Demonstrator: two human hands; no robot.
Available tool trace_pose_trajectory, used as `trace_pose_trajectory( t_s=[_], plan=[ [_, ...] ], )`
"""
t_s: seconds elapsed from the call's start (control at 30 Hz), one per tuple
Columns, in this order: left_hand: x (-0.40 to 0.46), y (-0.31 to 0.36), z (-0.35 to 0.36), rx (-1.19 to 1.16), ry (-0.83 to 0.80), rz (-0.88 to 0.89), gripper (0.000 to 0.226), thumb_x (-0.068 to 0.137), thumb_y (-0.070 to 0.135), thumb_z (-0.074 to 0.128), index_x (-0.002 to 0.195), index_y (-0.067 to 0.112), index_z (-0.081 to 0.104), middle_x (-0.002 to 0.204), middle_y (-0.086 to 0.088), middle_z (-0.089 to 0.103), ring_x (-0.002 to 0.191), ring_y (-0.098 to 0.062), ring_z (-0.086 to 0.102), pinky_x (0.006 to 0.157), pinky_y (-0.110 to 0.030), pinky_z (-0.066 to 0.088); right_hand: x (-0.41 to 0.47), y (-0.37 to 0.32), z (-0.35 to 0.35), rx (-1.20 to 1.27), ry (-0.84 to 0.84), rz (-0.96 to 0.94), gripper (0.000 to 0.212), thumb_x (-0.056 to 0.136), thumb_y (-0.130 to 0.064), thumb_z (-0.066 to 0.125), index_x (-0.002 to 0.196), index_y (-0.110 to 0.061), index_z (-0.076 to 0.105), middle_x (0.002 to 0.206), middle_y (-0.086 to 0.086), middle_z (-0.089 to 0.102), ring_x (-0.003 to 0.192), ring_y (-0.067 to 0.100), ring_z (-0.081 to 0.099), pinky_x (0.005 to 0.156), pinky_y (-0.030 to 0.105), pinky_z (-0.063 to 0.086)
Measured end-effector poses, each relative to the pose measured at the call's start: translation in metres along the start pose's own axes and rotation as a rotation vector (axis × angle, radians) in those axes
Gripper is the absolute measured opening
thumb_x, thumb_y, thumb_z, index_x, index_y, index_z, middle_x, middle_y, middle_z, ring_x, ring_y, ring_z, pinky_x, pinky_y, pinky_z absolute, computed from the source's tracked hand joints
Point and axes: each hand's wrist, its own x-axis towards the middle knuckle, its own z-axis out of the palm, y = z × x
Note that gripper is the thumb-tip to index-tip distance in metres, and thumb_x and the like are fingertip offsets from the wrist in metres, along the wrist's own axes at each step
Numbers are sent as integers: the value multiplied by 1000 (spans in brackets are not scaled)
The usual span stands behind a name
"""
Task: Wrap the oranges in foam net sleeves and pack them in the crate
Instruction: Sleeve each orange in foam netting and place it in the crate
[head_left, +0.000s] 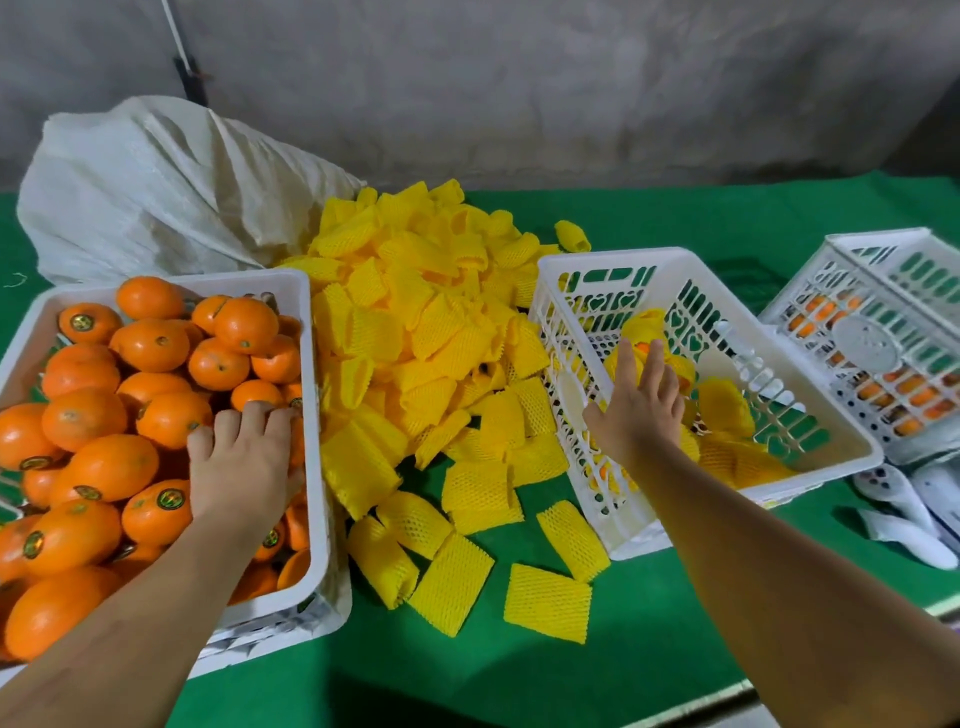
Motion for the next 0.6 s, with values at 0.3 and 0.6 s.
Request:
trace_pose_trajectory(
  t_s=[0.3, 0.6],
  plan=[
    [16, -7, -7, 221, -83, 167, 60, 75, 34, 91, 124, 14, 62, 109, -7, 67, 103, -35, 51, 85, -44, 38, -4, -1, -4, -33, 19, -15, 89, 94, -43, 64, 161, -21, 10, 169, 18, 2, 151, 47, 17, 121, 58, 27],
    [21, -9, -16, 231, -138, 138, 81, 64, 54, 94, 129, 14, 67, 115, -9, 64, 105, -34, 51, 87, -45, 36, -6, -4, -6, -81, 25, -48, 76, 93, -38, 64, 155, -17, 25, 157, 19, 26, 139, 45, 32, 112, 54, 35]
  ],
)
